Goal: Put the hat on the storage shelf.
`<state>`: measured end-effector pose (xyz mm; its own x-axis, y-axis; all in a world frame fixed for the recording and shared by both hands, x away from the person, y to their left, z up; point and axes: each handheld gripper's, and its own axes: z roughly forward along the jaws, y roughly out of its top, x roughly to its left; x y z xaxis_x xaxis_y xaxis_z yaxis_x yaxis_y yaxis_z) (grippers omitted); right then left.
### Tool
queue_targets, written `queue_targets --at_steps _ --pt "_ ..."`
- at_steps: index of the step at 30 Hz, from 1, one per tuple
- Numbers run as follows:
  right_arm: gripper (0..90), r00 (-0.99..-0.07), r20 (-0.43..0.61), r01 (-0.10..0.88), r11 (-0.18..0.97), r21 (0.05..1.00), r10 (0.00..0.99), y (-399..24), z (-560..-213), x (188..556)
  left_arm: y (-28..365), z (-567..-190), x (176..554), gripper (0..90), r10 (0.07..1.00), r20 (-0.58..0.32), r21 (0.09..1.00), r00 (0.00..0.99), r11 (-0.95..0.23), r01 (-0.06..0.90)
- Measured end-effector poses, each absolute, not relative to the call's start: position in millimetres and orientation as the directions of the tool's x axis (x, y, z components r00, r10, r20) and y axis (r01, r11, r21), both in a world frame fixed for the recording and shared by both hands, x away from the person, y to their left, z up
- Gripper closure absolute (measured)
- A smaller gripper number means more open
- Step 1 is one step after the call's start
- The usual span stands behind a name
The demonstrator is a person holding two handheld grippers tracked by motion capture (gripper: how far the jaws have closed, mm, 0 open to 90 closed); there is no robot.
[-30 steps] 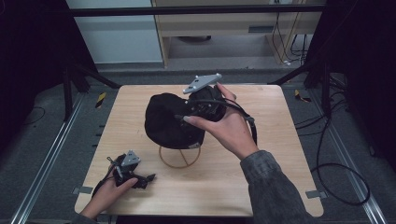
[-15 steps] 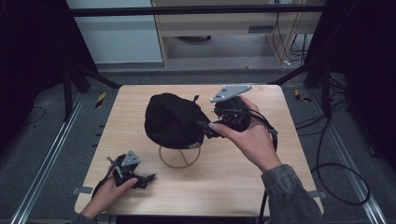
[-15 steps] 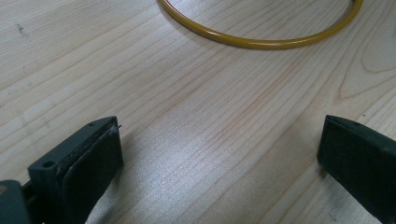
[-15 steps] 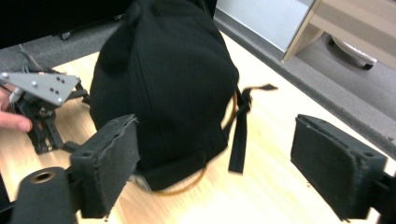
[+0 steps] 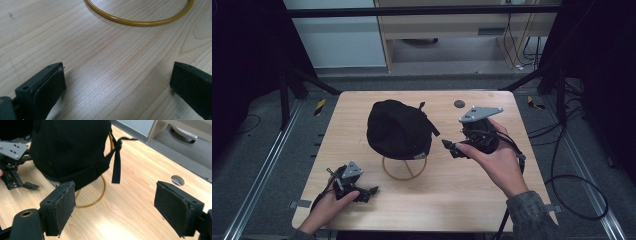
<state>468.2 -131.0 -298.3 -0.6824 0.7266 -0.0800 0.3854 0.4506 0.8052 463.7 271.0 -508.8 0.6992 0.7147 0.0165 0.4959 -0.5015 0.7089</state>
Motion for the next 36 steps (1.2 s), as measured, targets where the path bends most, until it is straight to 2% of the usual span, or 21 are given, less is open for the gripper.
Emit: queue_targets --at_steps 8,21,36 --pt "11.8 -0.664 -0.046 0.438 0.438 0.785 0.746 -141 -330 465 271 -509 464 0.0 0.714 0.017 0.708 0.7 -0.503 0.496" --pt "9.8 -0.644 -0.022 0.495 0.439 0.75 0.765 -151 -376 460 271 -509 464 0.0 0.714 0.017 0.708 0.7 -0.503 0.496" --pt "9.5 -0.632 0.013 0.542 0.43 0.723 0.775 -156 -410 456 271 -509 464 0.0 0.715 0.017 0.708 0.699 -0.503 0.496"
